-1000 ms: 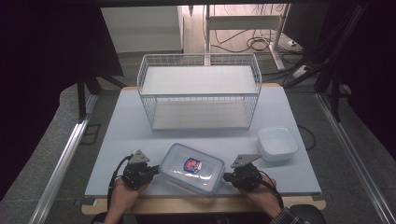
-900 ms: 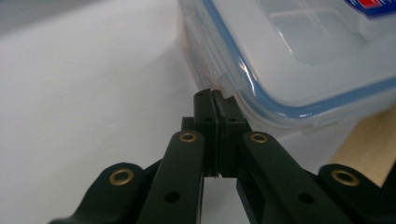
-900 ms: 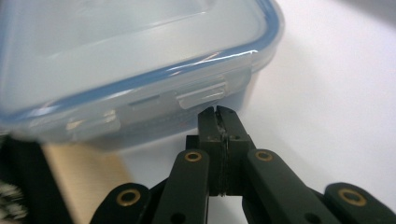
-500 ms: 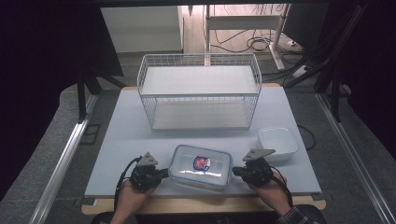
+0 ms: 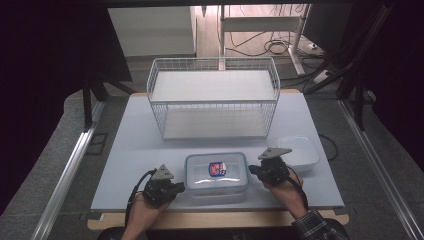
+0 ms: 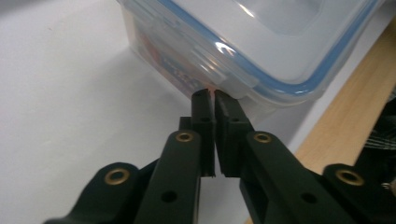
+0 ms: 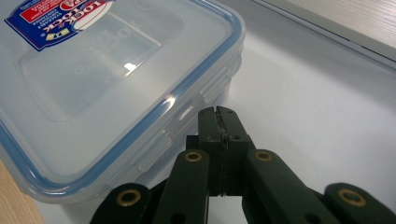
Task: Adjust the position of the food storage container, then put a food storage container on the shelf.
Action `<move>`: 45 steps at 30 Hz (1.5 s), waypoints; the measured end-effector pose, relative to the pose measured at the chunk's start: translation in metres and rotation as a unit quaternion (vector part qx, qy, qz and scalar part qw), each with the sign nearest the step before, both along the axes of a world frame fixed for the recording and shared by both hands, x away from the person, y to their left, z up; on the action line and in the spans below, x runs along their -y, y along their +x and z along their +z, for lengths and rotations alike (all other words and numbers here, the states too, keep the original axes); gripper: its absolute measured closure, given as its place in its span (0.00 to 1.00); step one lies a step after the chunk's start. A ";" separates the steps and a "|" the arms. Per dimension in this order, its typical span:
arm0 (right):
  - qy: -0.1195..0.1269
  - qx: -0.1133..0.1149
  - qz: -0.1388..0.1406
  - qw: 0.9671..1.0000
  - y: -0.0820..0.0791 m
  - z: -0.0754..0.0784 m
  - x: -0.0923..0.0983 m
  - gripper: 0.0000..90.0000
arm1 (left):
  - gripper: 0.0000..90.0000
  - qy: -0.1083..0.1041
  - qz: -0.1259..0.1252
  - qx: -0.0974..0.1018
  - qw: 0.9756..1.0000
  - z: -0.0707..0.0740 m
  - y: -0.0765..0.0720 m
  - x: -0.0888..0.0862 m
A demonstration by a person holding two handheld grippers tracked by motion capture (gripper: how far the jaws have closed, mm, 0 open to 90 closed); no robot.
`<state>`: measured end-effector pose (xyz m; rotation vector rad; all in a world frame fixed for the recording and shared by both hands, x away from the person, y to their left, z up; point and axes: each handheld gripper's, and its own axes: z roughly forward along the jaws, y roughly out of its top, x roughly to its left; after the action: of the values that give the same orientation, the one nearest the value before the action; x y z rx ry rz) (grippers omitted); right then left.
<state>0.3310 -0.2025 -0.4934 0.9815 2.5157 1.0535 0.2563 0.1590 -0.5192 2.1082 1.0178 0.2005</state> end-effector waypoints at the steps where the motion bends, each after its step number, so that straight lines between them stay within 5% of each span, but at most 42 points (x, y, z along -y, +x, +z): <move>1: 0.001 -0.002 0.001 1.000 -0.001 0.000 0.001 0.99 | 0.91 0.002 0.000 0.002 1.000 0.001 0.000 -0.001; 2: -0.001 0.006 0.006 1.000 -0.003 0.002 0.002 0.97 | 0.89 0.015 0.014 0.017 1.000 0.004 -0.001 -0.006; 7: 0.004 0.034 0.007 0.999 -0.015 0.011 0.010 0.85 | 0.68 0.008 0.049 0.045 0.998 0.010 -0.005 -0.021; 9: 0.008 0.037 0.007 0.999 -0.017 0.013 0.012 0.81 | 0.63 0.007 0.052 0.049 0.997 0.010 -0.006 -0.023; 10: 0.017 0.044 0.006 0.999 -0.021 0.016 0.016 0.73 | 0.51 0.008 0.056 0.058 0.997 0.010 -0.008 -0.023; 12: 0.020 0.048 0.005 0.999 -0.023 0.018 0.018 0.64 | 0.40 0.010 0.057 0.062 0.996 0.010 -0.009 -0.023; 19: 0.035 0.034 0.019 0.999 -0.027 0.014 0.021 0.37 | 0.12 -0.003 0.048 0.064 0.997 0.007 -0.014 -0.027; 31: 0.047 0.034 0.023 0.998 -0.029 0.014 0.020 0.24 | 0.06 0.008 0.046 0.066 0.997 0.001 -0.012 -0.031; 41: 0.064 0.043 0.015 0.997 -0.030 0.016 0.016 0.15 | 0.04 -0.020 0.041 0.067 0.997 0.002 -0.008 -0.032; 45: 0.050 0.020 0.011 0.998 -0.031 0.020 0.009 0.09 | 0.05 -0.043 0.036 0.039 0.998 0.006 -0.006 -0.029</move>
<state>0.3002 -0.2116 -0.4733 0.9505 2.4690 1.2042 0.2500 0.1876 -0.5133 1.9732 1.0374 0.2678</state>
